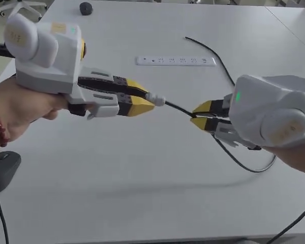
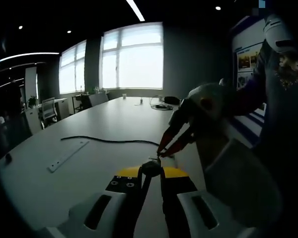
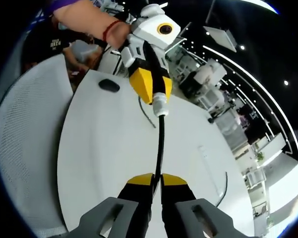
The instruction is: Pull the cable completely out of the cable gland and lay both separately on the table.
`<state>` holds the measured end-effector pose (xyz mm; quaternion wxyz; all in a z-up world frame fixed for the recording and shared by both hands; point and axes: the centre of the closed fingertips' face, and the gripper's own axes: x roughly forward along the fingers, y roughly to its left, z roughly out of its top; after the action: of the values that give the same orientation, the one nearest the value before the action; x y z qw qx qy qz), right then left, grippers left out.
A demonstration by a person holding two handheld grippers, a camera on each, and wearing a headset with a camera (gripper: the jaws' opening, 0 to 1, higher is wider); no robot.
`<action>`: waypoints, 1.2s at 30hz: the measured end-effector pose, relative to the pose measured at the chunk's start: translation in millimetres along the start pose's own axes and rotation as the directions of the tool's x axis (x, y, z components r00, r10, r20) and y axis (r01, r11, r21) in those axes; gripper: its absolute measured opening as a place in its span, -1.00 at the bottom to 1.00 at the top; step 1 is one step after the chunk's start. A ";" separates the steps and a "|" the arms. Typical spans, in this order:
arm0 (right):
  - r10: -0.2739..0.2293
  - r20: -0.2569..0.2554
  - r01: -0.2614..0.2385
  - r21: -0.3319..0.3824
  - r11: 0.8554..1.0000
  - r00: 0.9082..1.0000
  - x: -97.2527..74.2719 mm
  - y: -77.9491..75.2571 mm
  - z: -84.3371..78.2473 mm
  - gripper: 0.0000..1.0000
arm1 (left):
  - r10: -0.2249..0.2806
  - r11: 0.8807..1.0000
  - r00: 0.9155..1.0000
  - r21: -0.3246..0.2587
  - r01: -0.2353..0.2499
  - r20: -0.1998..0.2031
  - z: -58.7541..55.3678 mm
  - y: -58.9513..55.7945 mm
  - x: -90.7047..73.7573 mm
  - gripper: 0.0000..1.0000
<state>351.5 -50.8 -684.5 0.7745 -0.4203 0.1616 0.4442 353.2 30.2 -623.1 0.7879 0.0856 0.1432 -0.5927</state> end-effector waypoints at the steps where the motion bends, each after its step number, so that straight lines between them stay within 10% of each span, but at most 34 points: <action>1: -0.003 -0.002 0.003 0.003 1.000 1.000 1.9 0.7 -6.5 -1.00 | 0.003 1.000 1.000 -0.001 -0.003 0.002 0.4 0.7 -0.9 -0.68; 15: 0.053 -0.117 -0.041 0.100 0.994 0.992 13.1 21.6 -64.0 -1.00 | 0.035 0.999 0.999 -0.003 -0.035 0.014 6.1 7.2 -11.6 -0.68; 36: 0.087 -0.142 -0.063 0.161 0.985 0.986 21.5 34.7 -82.1 -1.00 | 0.037 0.999 0.999 -0.015 -0.037 0.015 8.1 -2.8 -6.2 -0.69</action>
<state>344.8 -95.4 -764.3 0.7735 -0.3840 0.2688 0.4265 349.9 32.5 -613.3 0.8004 0.0777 0.1398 -0.5777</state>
